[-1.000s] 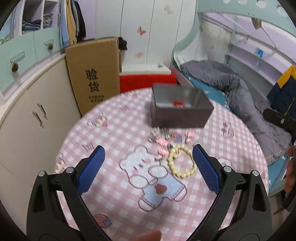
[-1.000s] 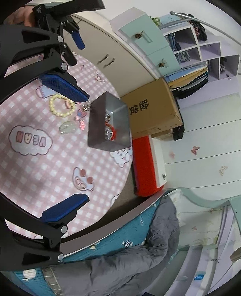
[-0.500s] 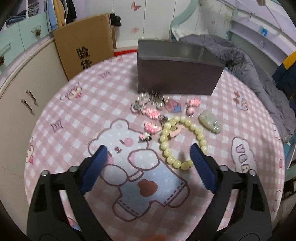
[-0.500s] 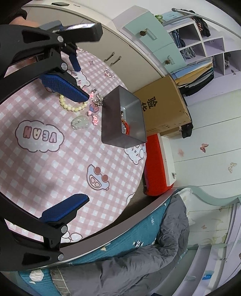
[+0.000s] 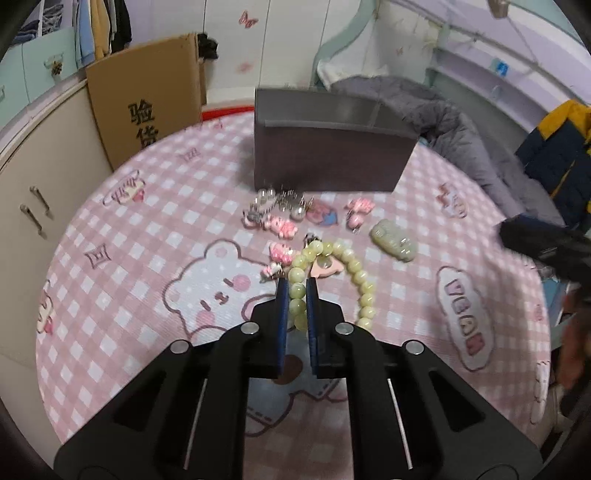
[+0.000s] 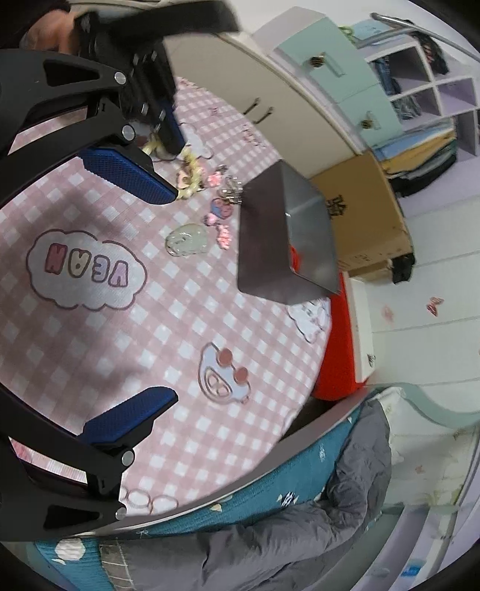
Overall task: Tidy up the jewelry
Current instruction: 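Grasp the pale green bead bracelet with the left tool while the right tool grasps the jade pendant, then carry the bead bracelet and jade pendant into the grey box and release both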
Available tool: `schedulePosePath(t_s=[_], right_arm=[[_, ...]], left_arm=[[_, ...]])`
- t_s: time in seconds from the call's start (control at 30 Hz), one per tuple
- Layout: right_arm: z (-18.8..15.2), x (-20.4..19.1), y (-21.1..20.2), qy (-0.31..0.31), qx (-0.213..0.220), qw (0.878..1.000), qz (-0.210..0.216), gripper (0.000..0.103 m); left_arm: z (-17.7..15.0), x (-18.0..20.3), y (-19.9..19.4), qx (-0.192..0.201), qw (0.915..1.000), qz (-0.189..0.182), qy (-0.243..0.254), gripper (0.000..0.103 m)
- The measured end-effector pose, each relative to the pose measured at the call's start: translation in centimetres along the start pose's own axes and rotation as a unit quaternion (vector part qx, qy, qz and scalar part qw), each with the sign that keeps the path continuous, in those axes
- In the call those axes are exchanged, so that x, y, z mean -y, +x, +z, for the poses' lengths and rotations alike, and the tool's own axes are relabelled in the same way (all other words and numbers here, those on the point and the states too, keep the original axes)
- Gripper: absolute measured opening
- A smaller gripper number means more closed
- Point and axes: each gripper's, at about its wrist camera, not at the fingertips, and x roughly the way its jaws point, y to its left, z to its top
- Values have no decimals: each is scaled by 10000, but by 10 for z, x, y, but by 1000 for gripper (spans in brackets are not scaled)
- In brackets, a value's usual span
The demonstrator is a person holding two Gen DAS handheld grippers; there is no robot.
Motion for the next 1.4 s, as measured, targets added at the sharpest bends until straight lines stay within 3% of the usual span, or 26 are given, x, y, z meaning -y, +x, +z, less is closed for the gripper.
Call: schedulePosePath(t_s=[0.33,0.4,0.47,0.5,0.53,0.57,0.73,1.03,1.4], right_arm=[[8,-34,51,-770,-223,9968,-41,95],[9,-41,65,-958,-320,9949,-77,90],[7,-46,80,-1130,-485,9924,-103,59],[5,-50,79,-1252,-355,9913,-194,54],[4,-53,77,-1315,-329,9907,-134,35],[3,-55,75,-1310,-360,9907,-52,27],[-3,-51,63,-1115,-443,9923,312,26],[8,-42,20,-912,-73,9943,540,26],[73,-47,-35,-924,783,9896,775,26]], left_arm=[[5,-3,-49,548,9985,-89,-24,9],[7,-7,-56,634,9979,-92,-88,9],[10,-10,-60,685,9975,-98,-140,9],[9,-12,-61,701,9974,-100,-152,9],[10,-13,-63,725,9972,-90,-170,9],[10,-15,-64,735,9971,-88,-187,9],[10,-22,-66,750,9968,-96,-268,9],[16,-24,-69,823,9960,-152,-298,9],[56,-21,-93,1294,9913,-251,-55,9]])
